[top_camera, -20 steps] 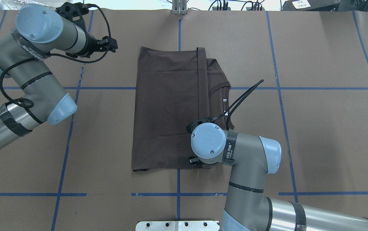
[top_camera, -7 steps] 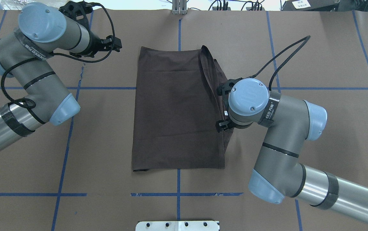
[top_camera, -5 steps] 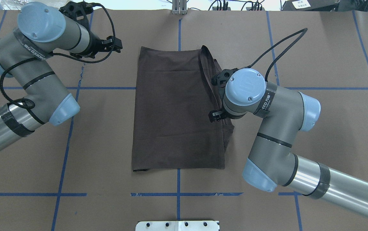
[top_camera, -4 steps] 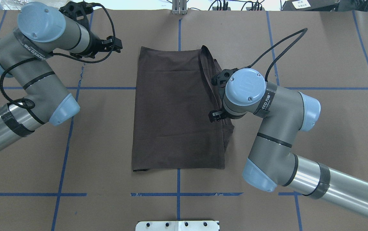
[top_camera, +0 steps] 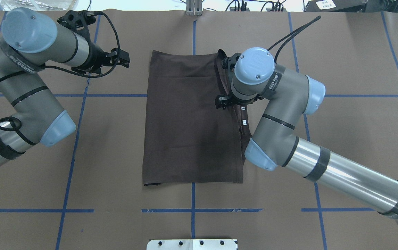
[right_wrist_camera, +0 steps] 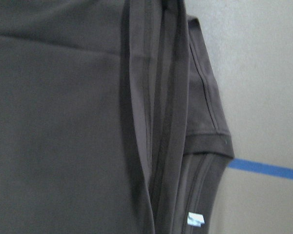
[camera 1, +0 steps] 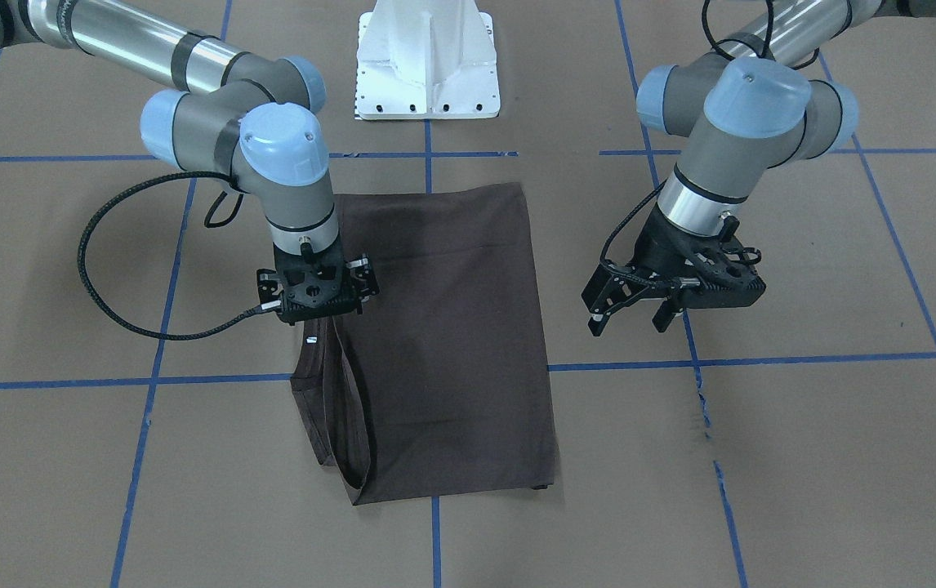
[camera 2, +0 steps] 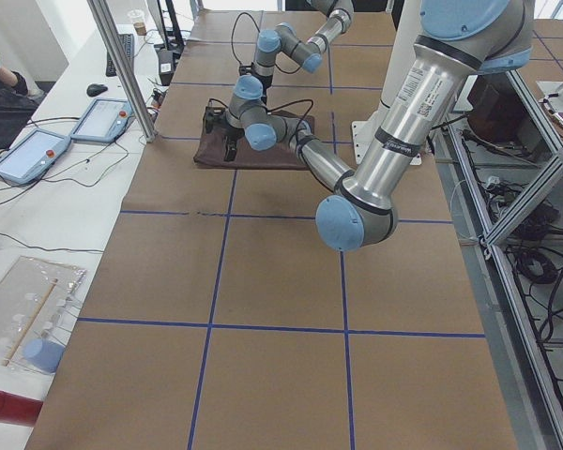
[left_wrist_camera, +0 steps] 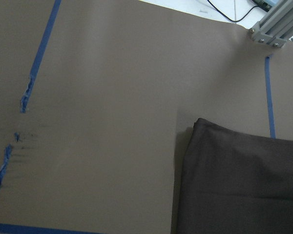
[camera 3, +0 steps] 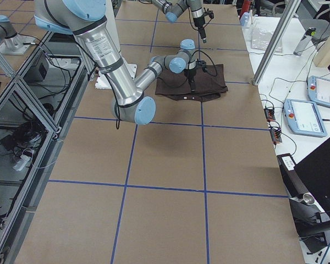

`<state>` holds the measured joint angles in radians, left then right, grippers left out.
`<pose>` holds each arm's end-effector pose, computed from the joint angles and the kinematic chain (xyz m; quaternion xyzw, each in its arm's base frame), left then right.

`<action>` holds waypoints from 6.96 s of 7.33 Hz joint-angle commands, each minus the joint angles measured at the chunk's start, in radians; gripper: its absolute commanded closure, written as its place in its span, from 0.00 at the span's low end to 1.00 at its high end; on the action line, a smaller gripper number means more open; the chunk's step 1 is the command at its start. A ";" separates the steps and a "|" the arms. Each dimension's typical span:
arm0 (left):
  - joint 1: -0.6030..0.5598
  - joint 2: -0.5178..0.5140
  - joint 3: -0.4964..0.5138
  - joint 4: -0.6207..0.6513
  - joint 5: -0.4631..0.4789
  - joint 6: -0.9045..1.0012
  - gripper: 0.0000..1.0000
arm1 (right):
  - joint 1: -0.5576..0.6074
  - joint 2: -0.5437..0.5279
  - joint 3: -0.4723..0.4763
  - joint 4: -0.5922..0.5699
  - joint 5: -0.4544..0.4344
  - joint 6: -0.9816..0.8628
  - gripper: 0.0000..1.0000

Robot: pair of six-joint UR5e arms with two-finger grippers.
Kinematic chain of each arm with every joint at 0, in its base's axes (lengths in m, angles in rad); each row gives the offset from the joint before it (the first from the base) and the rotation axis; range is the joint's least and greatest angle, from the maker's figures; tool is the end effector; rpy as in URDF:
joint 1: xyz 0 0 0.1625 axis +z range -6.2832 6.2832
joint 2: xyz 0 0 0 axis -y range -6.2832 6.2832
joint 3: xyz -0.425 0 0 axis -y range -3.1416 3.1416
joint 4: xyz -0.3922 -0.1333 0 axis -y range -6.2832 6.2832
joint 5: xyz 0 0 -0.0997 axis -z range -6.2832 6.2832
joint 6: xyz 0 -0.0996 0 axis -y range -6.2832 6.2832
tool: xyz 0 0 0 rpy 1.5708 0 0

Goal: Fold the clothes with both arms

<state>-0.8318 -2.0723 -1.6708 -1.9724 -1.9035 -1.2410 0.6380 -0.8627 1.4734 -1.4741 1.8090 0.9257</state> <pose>0.3705 -0.5562 0.2798 0.1388 0.4761 -0.1377 0.8574 -0.5261 -0.5268 0.2692 0.1165 -0.3422 -0.0445 0.9313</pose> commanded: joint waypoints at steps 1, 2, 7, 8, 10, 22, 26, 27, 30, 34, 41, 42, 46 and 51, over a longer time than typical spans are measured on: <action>0.000 0.018 -0.006 -0.002 -0.006 0.006 0.00 | 0.040 0.127 -0.227 0.066 0.000 0.001 0.00; 0.000 0.020 -0.006 -0.002 -0.006 0.006 0.00 | 0.042 0.146 -0.292 0.107 -0.002 0.002 0.00; 0.000 0.018 -0.007 -0.002 -0.006 0.008 0.00 | 0.110 0.139 -0.351 0.110 0.000 -0.048 0.00; 0.000 0.017 -0.007 -0.002 -0.006 0.006 0.00 | 0.138 0.114 -0.352 0.112 0.000 -0.085 0.00; -0.001 0.017 -0.009 -0.002 -0.009 0.011 0.00 | 0.166 0.111 -0.363 0.112 0.003 -0.099 0.00; 0.522 0.047 -0.185 0.276 0.253 -0.769 0.02 | 0.135 -0.053 0.245 -0.160 0.357 0.124 0.00; 0.533 0.052 -0.161 0.276 0.253 -0.767 0.06 | 0.135 -0.052 0.245 -0.160 0.357 0.124 0.00; 0.536 0.052 -0.159 0.274 0.253 -0.767 0.08 | 0.135 -0.053 0.245 -0.158 0.357 0.122 0.00; 0.543 0.051 -0.150 0.274 0.254 -0.769 0.19 | 0.135 -0.053 0.243 -0.160 0.357 0.122 0.00; 0.546 0.047 -0.152 0.274 0.253 -0.761 0.41 | 0.137 -0.058 0.243 -0.160 0.357 0.120 0.00; 0.545 0.054 -0.176 0.289 0.253 -0.672 1.00 | 0.138 -0.067 0.246 -0.160 0.357 0.122 0.00; 0.545 0.055 -0.206 0.311 0.248 -0.655 1.00 | 0.138 -0.073 0.257 -0.161 0.358 0.128 0.00; 0.536 0.058 -0.262 0.331 0.250 -0.560 1.00 | -0.099 -0.177 0.431 -0.153 0.137 0.434 0.00; 0.539 0.058 -0.250 0.328 0.254 -0.543 1.00 | -0.313 -0.228 0.383 -0.097 -0.089 0.785 0.00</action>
<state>-0.2930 -2.0141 -1.9236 -1.6437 -1.6502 -1.7858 0.3494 -1.0818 1.8855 -1.5746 1.7512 1.6922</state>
